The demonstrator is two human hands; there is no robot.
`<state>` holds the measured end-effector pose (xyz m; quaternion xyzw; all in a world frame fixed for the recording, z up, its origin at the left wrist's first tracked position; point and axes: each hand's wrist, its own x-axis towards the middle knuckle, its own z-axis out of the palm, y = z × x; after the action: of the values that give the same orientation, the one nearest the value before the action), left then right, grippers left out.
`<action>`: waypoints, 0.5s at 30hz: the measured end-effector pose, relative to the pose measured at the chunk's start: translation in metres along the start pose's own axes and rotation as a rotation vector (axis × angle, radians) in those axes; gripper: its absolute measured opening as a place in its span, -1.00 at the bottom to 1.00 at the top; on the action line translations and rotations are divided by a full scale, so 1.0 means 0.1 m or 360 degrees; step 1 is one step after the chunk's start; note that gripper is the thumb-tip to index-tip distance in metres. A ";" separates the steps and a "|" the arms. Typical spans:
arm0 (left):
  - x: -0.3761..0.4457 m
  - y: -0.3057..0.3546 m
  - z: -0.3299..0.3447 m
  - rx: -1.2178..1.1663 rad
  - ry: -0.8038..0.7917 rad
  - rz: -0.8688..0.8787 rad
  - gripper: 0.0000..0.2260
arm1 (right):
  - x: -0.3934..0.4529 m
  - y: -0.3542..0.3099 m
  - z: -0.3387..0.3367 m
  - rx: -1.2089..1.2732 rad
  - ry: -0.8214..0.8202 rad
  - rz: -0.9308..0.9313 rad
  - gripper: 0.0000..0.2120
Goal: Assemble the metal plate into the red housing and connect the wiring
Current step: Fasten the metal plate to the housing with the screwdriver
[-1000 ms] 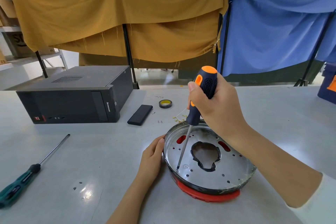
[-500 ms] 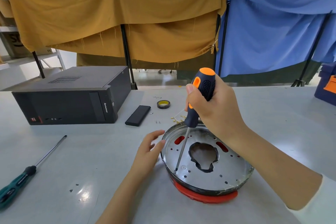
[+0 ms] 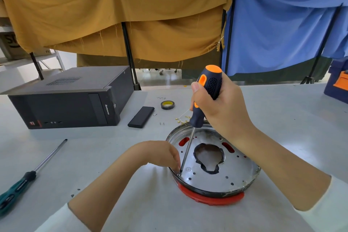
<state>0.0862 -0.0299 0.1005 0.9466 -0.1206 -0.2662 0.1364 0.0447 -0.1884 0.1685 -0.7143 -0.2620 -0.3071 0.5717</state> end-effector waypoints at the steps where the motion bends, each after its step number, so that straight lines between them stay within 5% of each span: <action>1: 0.01 0.00 0.01 0.0009 0.0002 -0.0015 -0.90 | 0.00 0.00 0.00 -0.0005 0.0000 -0.0004 -0.79; 8: 0.07 -0.07 0.02 -0.0078 -0.0078 -0.0118 -0.95 | 0.00 0.00 -0.01 0.0008 -0.0011 -0.0012 -0.81; 15: 0.11 -0.08 0.03 -0.0134 -0.0108 -0.0189 -0.63 | 0.00 0.01 0.00 0.0003 -0.0020 -0.0025 -0.82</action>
<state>0.0954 -0.0263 0.0902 0.9359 -0.0575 -0.3106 0.1559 0.0458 -0.1886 0.1680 -0.7136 -0.2714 -0.3068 0.5683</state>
